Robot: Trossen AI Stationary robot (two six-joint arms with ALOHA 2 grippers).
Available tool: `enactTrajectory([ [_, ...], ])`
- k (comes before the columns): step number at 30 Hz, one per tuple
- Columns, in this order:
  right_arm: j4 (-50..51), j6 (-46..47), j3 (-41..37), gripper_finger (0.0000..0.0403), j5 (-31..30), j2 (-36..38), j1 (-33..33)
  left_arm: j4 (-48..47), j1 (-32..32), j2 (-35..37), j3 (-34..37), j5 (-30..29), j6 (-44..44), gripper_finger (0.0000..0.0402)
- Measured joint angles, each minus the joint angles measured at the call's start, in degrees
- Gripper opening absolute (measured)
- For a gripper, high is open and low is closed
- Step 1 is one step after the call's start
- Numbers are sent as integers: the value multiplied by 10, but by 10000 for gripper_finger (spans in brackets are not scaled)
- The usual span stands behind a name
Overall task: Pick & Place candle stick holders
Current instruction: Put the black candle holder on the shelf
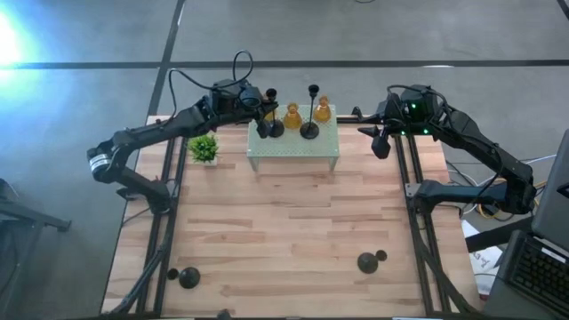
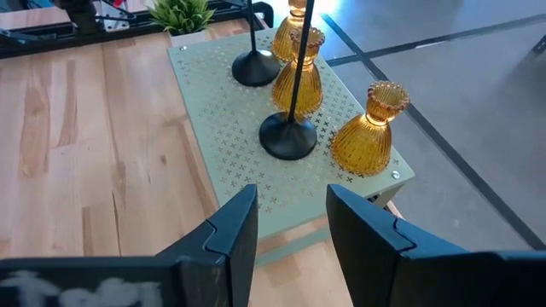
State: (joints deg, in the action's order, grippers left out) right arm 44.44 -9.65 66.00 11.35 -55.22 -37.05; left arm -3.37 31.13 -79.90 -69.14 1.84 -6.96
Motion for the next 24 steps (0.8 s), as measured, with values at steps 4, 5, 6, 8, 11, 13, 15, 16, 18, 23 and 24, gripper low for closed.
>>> enactTrajectory([
  [4,0,0,0,134,0,0,0,-2,0,0,0,-1,-5,50],
  [5,0,0,0,132,0,0,0,-2,0,0,0,-1,-9,55],
  [6,0,0,0,130,0,0,0,-2,0,0,0,-2,-12,59],
  [8,0,0,0,127,0,0,0,-1,0,0,0,-2,-19,63],
  [11,0,2,0,123,0,0,0,1,0,0,0,-2,-27,64],
  [13,0,2,0,123,0,0,0,6,1,0,0,-2,-37,64],
  [15,0,2,0,125,0,0,0,6,1,0,0,-2,-51,66],
  [16,0,2,0,126,0,0,0,6,1,0,0,-2,-55,67],
  [18,0,2,0,130,0,0,0,7,1,0,0,-2,-61,73],
  [23,0,2,0,137,0,0,0,11,4,0,0,-2,-64,107],
  [24,0,2,0,138,0,0,0,13,4,0,0,-2,-63,116],
])
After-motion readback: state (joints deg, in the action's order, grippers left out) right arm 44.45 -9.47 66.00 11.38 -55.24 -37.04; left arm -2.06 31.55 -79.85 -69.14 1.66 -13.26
